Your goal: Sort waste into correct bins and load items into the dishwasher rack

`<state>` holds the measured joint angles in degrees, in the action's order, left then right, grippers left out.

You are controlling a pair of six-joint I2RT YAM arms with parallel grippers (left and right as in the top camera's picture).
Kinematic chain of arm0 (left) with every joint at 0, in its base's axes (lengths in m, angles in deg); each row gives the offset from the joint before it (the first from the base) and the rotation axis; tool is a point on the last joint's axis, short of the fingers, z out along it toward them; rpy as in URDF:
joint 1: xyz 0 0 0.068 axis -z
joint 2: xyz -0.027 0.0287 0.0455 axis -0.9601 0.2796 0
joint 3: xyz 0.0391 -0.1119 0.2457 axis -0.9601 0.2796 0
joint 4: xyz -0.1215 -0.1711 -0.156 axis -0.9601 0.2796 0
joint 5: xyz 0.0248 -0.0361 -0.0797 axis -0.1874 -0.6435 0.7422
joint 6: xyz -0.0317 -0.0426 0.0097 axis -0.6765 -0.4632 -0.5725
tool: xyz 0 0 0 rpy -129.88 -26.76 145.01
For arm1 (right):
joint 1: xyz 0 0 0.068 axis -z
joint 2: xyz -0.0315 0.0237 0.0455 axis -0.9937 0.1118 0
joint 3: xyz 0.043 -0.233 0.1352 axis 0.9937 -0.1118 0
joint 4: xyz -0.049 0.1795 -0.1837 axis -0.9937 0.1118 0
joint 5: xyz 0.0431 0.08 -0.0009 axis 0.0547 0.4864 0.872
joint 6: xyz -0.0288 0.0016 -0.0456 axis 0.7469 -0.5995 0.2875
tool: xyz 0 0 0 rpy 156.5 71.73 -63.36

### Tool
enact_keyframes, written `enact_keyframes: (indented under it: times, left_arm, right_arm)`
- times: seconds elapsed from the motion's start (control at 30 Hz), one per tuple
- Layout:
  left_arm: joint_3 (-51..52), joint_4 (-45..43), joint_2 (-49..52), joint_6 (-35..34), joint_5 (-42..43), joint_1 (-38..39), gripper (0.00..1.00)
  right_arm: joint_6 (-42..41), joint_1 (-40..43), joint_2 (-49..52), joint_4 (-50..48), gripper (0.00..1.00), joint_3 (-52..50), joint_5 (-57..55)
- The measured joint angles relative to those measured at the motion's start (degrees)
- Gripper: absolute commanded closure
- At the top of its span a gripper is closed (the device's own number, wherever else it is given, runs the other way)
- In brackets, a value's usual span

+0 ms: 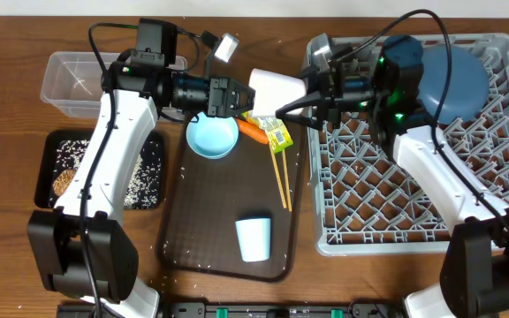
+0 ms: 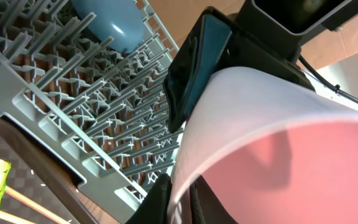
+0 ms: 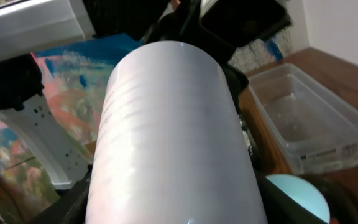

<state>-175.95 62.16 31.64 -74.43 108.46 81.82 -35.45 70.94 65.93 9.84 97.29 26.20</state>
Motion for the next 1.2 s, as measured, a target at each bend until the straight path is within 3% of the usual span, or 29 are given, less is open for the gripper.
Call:
enact_keyframes:
  times: [0.27,0.6,0.87,1.07,1.2]
  left_arm:
    - [0.0,0.2,0.0,0.0,-0.9,-0.2,0.88]
    - [0.0,0.2,0.0,0.1,-4.2,-0.2,0.88]
    - [0.0,1.8,0.0,-0.3,-17.4,-0.2,0.87]
    - [0.0,3.1,0.0,-0.4,-28.4,-0.2,0.87]
    - [0.0,3.2,0.0,-0.8,-33.8,-0.2,0.87]
  right_arm:
    - [2.7,5.4,0.1,9.4,0.86,0.0,-1.1]
    - [3.3,9.4,0.1,12.0,0.85,-0.1,-6.6]
    - [2.1,12.5,0.1,23.1,0.85,-0.1,-16.9]
    - [2.1,12.8,0.1,30.5,0.77,-0.1,-26.3]
    - [3.4,12.8,-0.2,40.3,0.78,0.6,-34.2]
